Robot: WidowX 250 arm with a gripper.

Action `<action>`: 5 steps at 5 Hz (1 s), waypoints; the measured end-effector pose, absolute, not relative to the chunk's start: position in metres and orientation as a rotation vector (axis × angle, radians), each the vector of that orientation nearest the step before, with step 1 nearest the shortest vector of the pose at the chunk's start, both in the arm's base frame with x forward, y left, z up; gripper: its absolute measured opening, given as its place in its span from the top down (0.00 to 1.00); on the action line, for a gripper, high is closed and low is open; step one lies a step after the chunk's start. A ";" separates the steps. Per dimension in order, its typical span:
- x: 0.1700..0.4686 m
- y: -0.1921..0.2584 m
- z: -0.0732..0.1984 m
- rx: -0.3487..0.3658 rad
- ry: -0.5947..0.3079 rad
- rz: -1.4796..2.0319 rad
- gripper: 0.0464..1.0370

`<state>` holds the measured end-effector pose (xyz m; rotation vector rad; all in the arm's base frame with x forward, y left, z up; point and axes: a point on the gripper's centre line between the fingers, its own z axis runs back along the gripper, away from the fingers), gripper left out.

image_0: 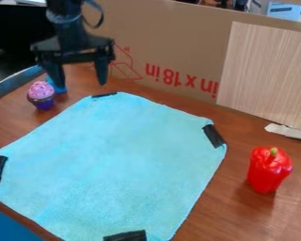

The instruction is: Placed the purple figure at the top left of the cloth

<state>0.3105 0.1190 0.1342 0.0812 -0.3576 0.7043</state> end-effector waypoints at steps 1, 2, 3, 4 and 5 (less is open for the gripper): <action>0.305 0.158 0.125 0.056 -0.383 0.818 0.04; 0.316 0.187 0.123 0.026 -0.382 0.922 0.04; 0.319 0.223 0.116 0.051 -0.361 1.013 0.04; 0.317 0.239 0.109 0.074 -0.349 1.024 0.04; 0.313 0.260 0.093 0.117 -0.322 1.017 0.04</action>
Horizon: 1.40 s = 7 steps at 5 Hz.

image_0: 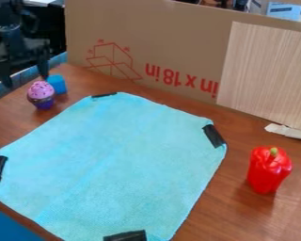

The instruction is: Placed the purple figure at the top left of the cloth

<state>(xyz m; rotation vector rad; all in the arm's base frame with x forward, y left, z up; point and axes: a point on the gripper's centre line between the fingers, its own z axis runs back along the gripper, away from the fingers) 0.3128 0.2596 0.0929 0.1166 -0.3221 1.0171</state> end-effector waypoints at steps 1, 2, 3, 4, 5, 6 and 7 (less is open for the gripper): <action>0.311 0.271 0.080 0.152 -0.319 0.989 0.04; 0.316 0.276 0.079 0.170 -0.357 0.979 0.04; 0.323 0.275 0.077 0.153 -0.359 1.003 0.04; 0.329 0.260 0.075 0.116 -0.331 0.999 0.04; 0.334 0.251 0.091 0.073 -0.365 1.000 0.04; 0.340 0.252 0.113 0.057 -0.426 1.018 0.04; 0.349 0.264 0.110 0.102 -0.428 1.039 0.04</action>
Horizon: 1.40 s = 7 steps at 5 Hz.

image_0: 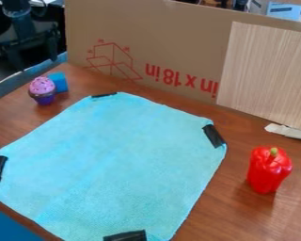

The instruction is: Placed the purple figure at the top left of the cloth

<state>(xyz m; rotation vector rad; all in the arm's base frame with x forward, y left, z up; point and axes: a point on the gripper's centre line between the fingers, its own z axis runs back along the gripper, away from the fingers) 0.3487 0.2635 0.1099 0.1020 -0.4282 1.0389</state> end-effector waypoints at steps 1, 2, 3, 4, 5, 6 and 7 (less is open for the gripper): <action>0.348 0.270 0.093 0.141 -0.389 1.054 0.04; 0.349 0.269 0.083 0.184 -0.351 1.046 0.04; 0.348 0.269 0.080 0.222 -0.316 1.046 0.04; 0.348 0.271 0.073 0.229 -0.308 1.056 0.04; 0.348 0.272 0.072 0.235 -0.315 1.060 0.04; 0.347 0.272 0.066 0.233 -0.297 1.057 0.05; 0.345 0.275 0.059 0.236 -0.287 1.073 0.15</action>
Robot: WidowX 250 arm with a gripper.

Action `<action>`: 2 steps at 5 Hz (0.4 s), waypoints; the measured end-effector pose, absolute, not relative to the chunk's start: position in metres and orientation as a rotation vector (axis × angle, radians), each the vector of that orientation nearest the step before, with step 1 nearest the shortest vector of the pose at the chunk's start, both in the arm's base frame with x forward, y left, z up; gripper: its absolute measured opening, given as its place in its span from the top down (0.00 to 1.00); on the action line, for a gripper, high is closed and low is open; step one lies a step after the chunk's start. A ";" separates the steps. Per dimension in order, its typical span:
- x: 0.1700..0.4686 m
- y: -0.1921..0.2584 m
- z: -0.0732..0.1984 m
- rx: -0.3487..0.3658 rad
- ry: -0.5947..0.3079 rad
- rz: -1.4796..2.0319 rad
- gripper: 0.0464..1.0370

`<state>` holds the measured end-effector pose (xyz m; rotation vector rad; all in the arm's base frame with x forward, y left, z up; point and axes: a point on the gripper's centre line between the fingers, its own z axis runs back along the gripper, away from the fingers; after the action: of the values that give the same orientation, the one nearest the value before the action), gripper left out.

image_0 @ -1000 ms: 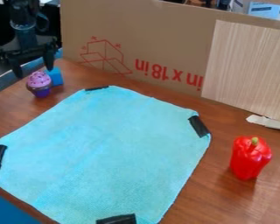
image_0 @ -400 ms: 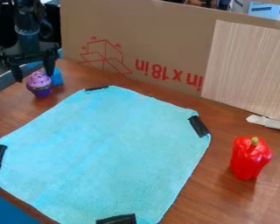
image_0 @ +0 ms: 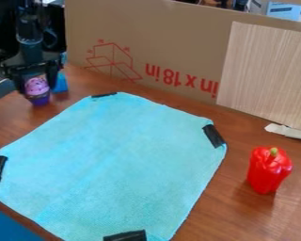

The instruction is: Placed the purple figure at the top left of the cloth

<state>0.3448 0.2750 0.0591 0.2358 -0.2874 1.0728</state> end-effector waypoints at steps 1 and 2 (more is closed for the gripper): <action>0.344 0.277 0.060 0.237 -0.290 1.086 0.24; 0.345 0.276 0.059 0.224 -0.297 1.076 0.24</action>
<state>0.3452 0.2760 0.0593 0.2235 -0.2971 1.0764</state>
